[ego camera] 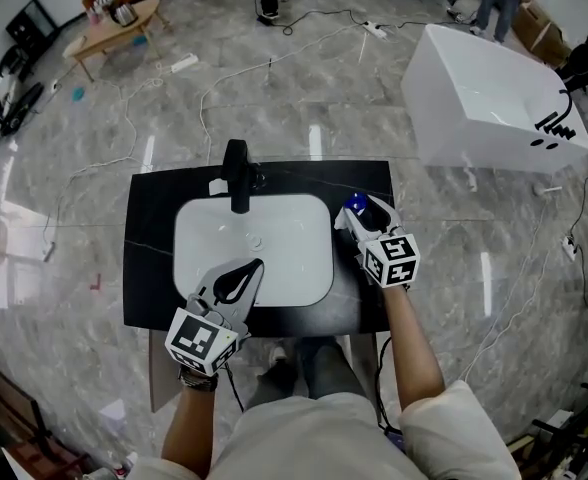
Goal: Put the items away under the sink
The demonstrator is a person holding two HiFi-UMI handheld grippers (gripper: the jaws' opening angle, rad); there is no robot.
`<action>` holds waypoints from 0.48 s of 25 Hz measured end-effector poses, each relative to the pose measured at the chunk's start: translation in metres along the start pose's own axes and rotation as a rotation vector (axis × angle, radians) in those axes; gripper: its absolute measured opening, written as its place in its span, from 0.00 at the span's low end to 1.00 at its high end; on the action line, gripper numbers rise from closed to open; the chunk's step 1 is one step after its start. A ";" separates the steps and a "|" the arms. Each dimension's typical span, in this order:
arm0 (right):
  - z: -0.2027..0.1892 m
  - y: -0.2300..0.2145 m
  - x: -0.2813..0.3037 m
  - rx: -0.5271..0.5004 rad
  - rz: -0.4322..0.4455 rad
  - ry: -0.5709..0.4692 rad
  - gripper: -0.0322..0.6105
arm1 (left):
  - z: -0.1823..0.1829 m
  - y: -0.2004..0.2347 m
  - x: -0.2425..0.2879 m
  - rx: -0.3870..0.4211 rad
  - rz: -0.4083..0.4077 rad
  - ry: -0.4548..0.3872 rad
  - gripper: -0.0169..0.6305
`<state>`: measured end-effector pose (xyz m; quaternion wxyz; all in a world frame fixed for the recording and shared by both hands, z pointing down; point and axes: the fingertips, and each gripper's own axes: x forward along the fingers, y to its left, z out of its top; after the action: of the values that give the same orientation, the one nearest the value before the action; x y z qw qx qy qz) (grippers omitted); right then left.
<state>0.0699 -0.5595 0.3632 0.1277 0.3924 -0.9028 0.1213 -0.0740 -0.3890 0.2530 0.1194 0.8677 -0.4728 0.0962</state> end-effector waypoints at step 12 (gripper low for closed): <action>0.002 -0.002 0.015 -0.062 0.020 0.006 0.26 | -0.002 0.007 0.017 -0.013 0.010 0.016 0.03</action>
<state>0.0613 -0.5714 0.3664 0.1411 0.3786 -0.9097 0.0956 -0.0709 -0.4053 0.2603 0.1284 0.8636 -0.4770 0.1005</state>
